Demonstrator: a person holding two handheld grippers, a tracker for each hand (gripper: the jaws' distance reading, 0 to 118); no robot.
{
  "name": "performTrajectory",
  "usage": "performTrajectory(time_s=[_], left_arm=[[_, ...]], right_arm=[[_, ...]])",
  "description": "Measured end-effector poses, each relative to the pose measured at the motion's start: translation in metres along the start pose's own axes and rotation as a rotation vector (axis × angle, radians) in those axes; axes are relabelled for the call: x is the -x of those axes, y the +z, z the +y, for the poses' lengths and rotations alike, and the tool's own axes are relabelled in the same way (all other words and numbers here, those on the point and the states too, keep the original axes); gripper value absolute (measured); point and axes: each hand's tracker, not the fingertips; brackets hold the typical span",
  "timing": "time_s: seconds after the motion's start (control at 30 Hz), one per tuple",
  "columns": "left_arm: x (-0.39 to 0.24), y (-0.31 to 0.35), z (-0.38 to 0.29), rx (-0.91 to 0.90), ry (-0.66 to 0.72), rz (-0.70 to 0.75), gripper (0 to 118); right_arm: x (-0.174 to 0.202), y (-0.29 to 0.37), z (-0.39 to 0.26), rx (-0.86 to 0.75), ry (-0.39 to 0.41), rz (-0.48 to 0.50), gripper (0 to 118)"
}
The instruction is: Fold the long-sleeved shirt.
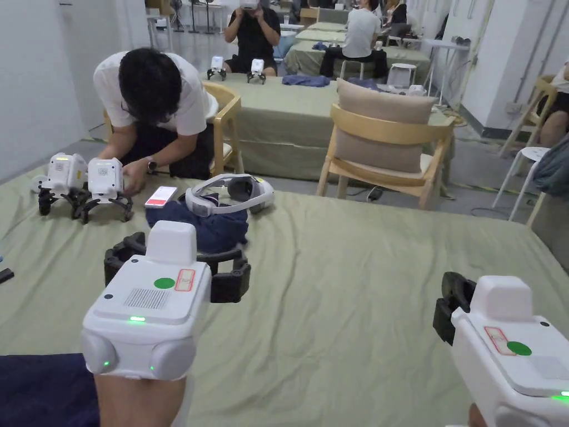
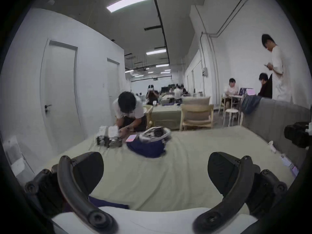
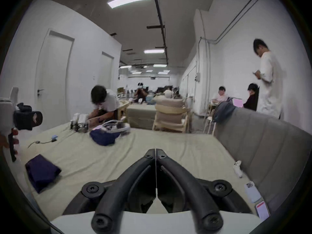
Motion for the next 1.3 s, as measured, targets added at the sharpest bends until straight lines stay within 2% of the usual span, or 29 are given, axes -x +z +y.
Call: performTrajectory(time_s=[0.07,0.1,0.17,0.2,0.27,0.33,0.47,1.3], left_arm=[[-0.014,-0.003,0.003,0.0,0.03,-0.05,111],[-0.018,-0.004,0.004,0.001,0.027,-0.048,111],[-0.024,-0.005,0.006,-0.009,0.018,-0.052,111],[-0.025,-0.005,0.007,-0.015,0.019,-0.054,111],[-0.023,-0.004,0.01,-0.023,0.03,-0.067,111],[-0.023,-0.004,0.013,-0.026,0.034,-0.06,111],[-0.019,0.0,0.02,-0.042,0.044,-0.065,111],[-0.032,0.005,0.029,-0.069,0.017,-0.12,111]], right_arm=[[-0.004,-0.001,0.008,-0.006,-0.027,-0.014,20],[-0.004,-0.001,0.01,-0.009,-0.036,-0.028,46],[-0.006,-0.002,0.013,-0.031,-0.04,-0.053,110],[-0.006,-0.002,0.015,-0.034,-0.03,-0.091,117],[0.002,0.002,0.02,-0.098,-0.018,-0.104,118],[0.007,0.002,0.026,-0.068,-0.02,-0.077,118],[-0.014,-0.002,0.019,-0.082,-0.028,-0.076,118],[-0.019,0.014,0.039,-0.163,-0.002,-0.096,118]])
